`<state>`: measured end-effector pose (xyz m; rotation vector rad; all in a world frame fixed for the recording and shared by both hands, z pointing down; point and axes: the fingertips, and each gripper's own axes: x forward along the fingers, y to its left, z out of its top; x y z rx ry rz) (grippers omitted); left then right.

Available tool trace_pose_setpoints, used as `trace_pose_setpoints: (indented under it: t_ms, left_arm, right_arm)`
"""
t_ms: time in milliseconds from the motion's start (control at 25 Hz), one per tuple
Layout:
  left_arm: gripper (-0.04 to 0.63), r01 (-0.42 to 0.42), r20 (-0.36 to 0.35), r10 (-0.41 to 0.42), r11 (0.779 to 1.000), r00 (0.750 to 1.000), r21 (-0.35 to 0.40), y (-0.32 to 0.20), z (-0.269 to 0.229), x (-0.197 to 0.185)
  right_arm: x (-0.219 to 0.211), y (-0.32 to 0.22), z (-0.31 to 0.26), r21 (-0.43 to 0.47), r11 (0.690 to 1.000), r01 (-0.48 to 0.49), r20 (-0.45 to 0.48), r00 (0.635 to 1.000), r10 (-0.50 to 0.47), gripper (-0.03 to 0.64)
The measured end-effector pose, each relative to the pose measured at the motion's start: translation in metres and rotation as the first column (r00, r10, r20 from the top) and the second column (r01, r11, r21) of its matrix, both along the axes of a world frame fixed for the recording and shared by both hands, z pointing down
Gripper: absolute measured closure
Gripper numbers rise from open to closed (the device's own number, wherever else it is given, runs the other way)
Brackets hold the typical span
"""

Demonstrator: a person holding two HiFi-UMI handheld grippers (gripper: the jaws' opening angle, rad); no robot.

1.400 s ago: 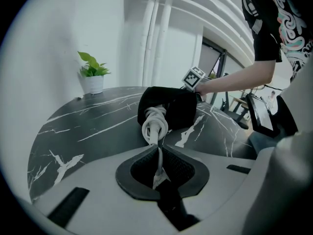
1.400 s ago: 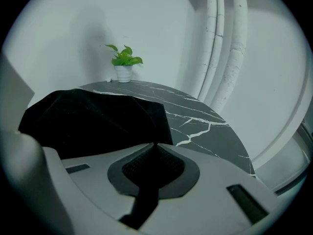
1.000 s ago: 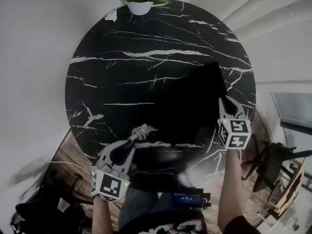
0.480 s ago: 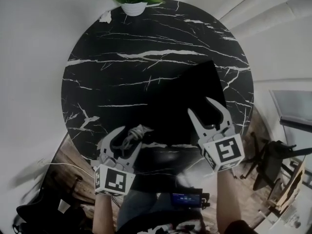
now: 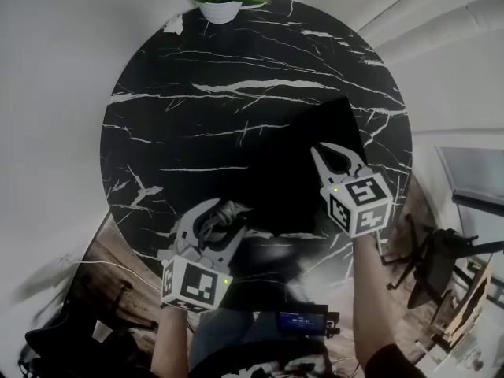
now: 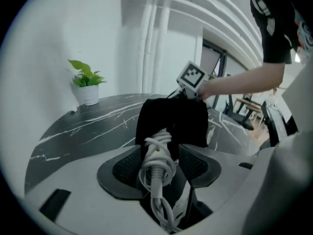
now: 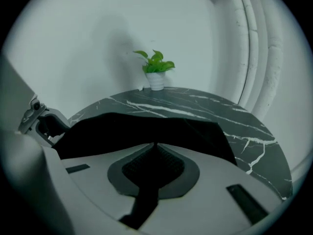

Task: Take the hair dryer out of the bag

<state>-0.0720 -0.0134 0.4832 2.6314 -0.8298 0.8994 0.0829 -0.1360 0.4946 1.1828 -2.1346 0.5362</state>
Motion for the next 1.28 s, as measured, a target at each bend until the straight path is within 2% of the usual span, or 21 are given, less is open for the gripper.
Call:
trace_pose_setpoints:
  t_ms: [40, 120, 360, 600, 1280]
  left_arm:
    - [0.35, -0.009, 0.04, 0.009, 1.0, 0.999, 0.006, -0.002, 0.006, 0.001]
    - [0.362, -0.014, 0.063, 0.014, 1.0, 0.998, -0.006, -0.005, 0.01, 0.002]
    - [0.377, -0.037, 0.059, 0.041, 0.997, 0.997, -0.066, 0.0, 0.011, -0.001]
    - [0.385, -0.026, 0.001, 0.027, 0.993, 1.0, -0.115, 0.019, 0.009, -0.012]
    - [0.385, -0.053, 0.013, 0.056, 0.984, 0.998, -0.171, 0.064, 0.007, -0.02]
  right_arm:
    - [0.001, 0.001, 0.007, -0.036, 0.999, 0.016, -0.008, 1.0, -0.016, 0.592]
    - [0.0, 0.001, 0.015, -0.072, 0.996, 0.047, -0.039, 0.998, -0.05, 0.595]
    - [-0.002, 0.001, 0.017, -0.056, 0.998, 0.041, -0.079, 0.996, -0.045, 0.596]
    - [-0.003, -0.001, 0.016, -0.021, 0.999, 0.04, -0.097, 0.994, -0.042, 0.596]
    - [-0.002, 0.0, 0.016, -0.014, 0.999, 0.029, -0.1, 0.995, -0.03, 0.595]
